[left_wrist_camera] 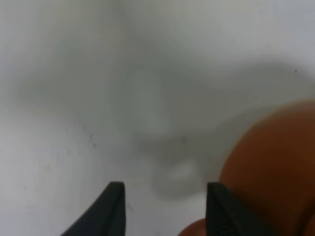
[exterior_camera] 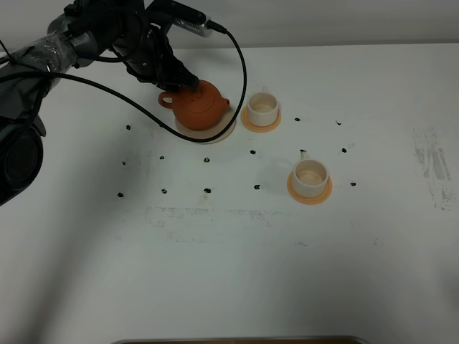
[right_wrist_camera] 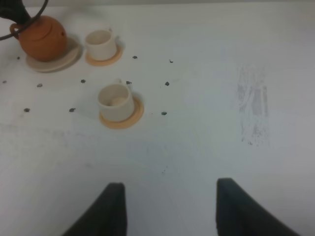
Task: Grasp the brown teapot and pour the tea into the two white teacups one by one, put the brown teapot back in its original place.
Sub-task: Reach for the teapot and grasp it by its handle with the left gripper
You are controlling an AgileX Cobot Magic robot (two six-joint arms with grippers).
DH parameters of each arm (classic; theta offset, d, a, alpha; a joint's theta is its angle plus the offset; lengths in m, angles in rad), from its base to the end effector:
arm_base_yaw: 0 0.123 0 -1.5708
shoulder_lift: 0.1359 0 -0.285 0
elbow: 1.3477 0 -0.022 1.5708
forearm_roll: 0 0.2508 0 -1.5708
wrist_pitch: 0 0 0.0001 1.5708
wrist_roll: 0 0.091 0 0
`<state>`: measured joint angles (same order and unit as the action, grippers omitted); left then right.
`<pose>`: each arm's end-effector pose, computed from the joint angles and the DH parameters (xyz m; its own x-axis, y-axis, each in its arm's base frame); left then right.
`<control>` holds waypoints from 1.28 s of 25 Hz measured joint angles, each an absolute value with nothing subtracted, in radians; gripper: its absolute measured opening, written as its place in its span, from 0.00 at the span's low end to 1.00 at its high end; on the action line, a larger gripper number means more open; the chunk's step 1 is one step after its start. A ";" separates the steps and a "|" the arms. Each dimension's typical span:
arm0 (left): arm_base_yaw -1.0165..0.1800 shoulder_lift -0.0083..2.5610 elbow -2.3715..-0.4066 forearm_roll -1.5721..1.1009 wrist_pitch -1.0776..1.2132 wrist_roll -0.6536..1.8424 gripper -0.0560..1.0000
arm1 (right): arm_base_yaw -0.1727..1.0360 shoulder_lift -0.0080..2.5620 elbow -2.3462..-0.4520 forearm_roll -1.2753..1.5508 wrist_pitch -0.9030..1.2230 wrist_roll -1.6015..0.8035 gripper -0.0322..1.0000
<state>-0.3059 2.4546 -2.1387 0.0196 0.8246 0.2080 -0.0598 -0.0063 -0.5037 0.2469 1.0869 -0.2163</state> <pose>0.5125 -0.1605 0.1577 -0.7439 0.4651 -0.4800 0.4691 0.8749 0.1208 -0.0075 0.0202 0.2782 -0.4427 -0.0707 -0.8939 -0.1784 0.9839 0.0105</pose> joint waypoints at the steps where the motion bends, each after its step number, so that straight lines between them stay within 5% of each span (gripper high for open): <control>1: -0.306 2.455 -2.139 0.020 0.829 0.208 0.44 | -0.060 -0.006 -0.504 0.247 1.087 -0.216 0.46; 32: -0.272 2.455 -2.139 0.013 0.839 0.208 0.44 | -0.060 -0.006 -0.504 0.248 1.087 -0.216 0.46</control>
